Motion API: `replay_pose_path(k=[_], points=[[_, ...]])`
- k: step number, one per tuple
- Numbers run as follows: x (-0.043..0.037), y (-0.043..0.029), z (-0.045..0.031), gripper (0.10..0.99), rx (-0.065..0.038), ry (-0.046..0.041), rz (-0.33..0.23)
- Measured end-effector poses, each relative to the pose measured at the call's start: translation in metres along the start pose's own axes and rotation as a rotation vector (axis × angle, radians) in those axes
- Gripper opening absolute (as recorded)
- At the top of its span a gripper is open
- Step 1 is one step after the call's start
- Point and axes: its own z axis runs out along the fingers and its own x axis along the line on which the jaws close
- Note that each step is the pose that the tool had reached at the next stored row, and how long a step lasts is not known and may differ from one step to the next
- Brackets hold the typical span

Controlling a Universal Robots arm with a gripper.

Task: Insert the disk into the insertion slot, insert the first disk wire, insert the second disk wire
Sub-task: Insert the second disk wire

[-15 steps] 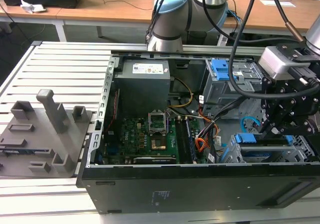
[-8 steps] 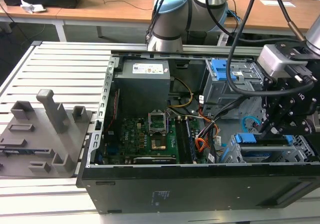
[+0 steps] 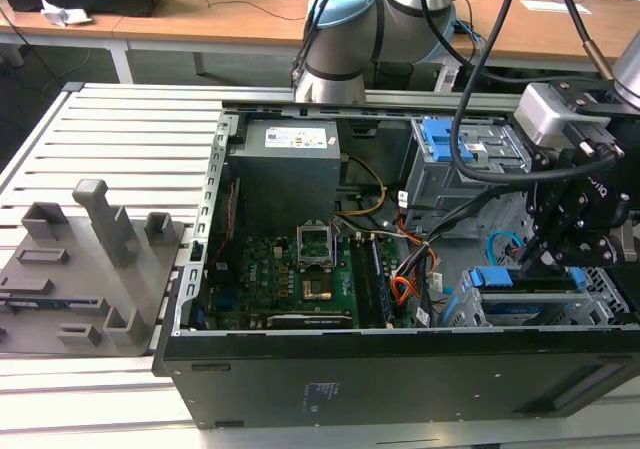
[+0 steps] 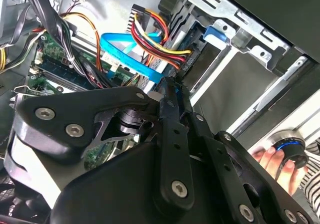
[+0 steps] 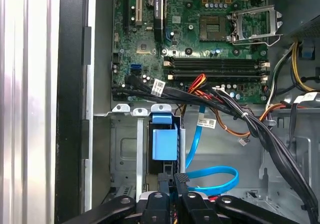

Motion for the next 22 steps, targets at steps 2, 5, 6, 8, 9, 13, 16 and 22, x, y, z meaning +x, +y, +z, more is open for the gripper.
replay_pose_path(k=[2, 5, 6, 8, 9, 13, 16, 22], points=[[0.0, -0.0014, 0.0009, 0.165, 0.0, 0.0, 0.0], [-0.0001, -0.0018, 0.002, 0.165, 0.0, 0.0, 0.0], [-0.0001, -0.0018, 0.0026, 0.165, 0.0, 0.0001, 0.0], [-0.0001, -0.0018, 0.0033, 0.165, 0.0, 0.0, 0.0], [-0.0001, -0.0018, 0.0034, 0.165, 0.0, -0.0002, 0.0], [-0.0002, -0.0018, 0.0025, 0.165, 0.0, -0.0012, 0.0], [-0.0016, -0.0018, 0.0024, 0.165, 0.0, -0.0055, 0.0], [-0.0023, -0.0017, 0.0, 0.165, 0.0, -0.0056, 0.0]])
